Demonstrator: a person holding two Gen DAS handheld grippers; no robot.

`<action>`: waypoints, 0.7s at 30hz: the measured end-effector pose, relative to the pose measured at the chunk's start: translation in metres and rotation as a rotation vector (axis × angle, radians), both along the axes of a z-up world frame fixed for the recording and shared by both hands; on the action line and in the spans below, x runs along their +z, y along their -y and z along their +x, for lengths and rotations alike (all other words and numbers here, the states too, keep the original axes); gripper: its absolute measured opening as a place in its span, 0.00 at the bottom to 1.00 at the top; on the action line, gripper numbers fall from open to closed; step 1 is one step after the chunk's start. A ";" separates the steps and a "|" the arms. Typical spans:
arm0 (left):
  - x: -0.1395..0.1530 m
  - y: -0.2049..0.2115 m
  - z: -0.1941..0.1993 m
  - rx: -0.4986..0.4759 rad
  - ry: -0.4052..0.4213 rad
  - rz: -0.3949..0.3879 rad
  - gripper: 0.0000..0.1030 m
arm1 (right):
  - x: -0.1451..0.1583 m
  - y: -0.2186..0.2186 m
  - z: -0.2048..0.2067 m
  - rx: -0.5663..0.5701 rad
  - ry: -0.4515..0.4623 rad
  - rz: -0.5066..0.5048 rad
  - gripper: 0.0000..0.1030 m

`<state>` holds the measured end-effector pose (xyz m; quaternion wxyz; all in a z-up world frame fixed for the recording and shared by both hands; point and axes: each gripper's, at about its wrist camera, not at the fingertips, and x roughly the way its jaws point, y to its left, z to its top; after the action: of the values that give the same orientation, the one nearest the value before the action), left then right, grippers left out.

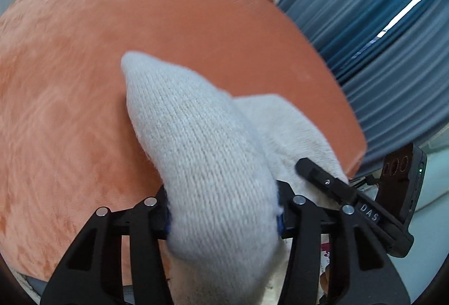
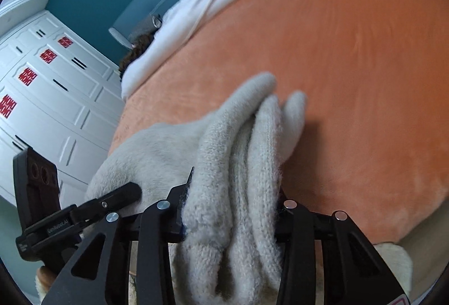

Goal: Fold small clothes
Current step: 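Grasp the folded sweater with both grippers and lift it off the bed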

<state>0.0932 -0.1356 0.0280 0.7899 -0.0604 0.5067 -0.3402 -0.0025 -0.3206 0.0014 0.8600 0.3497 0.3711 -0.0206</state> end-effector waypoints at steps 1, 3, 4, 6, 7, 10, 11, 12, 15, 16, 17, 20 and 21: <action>0.015 0.003 -0.003 -0.016 0.025 -0.021 0.47 | 0.016 -0.001 -0.005 -0.007 0.028 -0.022 0.37; 0.053 0.008 -0.015 -0.056 0.096 -0.078 0.47 | 0.053 -0.001 -0.024 -0.031 0.101 -0.069 0.37; 0.071 0.009 -0.022 -0.074 0.136 -0.104 0.47 | 0.070 -0.001 -0.032 -0.044 0.138 -0.089 0.37; 0.111 0.009 -0.036 -0.114 0.222 -0.166 0.47 | 0.111 -0.001 -0.052 -0.072 0.234 -0.143 0.37; 0.131 0.007 -0.043 -0.130 0.265 -0.197 0.47 | 0.135 -0.002 -0.063 -0.086 0.294 -0.176 0.37; 0.193 -0.007 -0.063 -0.166 0.410 -0.286 0.47 | 0.195 -0.010 -0.087 -0.110 0.456 -0.246 0.37; 0.214 -0.015 -0.069 -0.172 0.465 -0.315 0.47 | 0.217 -0.016 -0.091 -0.111 0.513 -0.274 0.37; 0.232 -0.021 -0.075 -0.174 0.513 -0.338 0.47 | 0.235 -0.021 -0.097 -0.108 0.564 -0.300 0.37; 0.282 -0.053 -0.087 -0.162 0.661 -0.409 0.48 | 0.293 -0.049 -0.098 -0.074 0.727 -0.379 0.38; 0.295 -0.063 -0.089 -0.152 0.705 -0.426 0.48 | 0.305 -0.054 -0.102 -0.057 0.767 -0.392 0.38; 0.306 -0.073 -0.089 -0.143 0.746 -0.439 0.48 | 0.317 -0.062 -0.098 -0.040 0.802 -0.399 0.38; 0.328 -0.110 -0.082 -0.098 0.822 -0.452 0.50 | 0.345 -0.088 -0.073 0.018 0.880 -0.401 0.39; 0.331 -0.127 -0.076 -0.080 0.832 -0.452 0.51 | 0.347 -0.095 -0.062 0.035 0.891 -0.391 0.39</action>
<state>0.0177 -0.0086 0.3587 0.8791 -0.0695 0.0623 -0.4675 -0.0649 -0.2258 0.3486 0.9850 0.1499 -0.0383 0.0762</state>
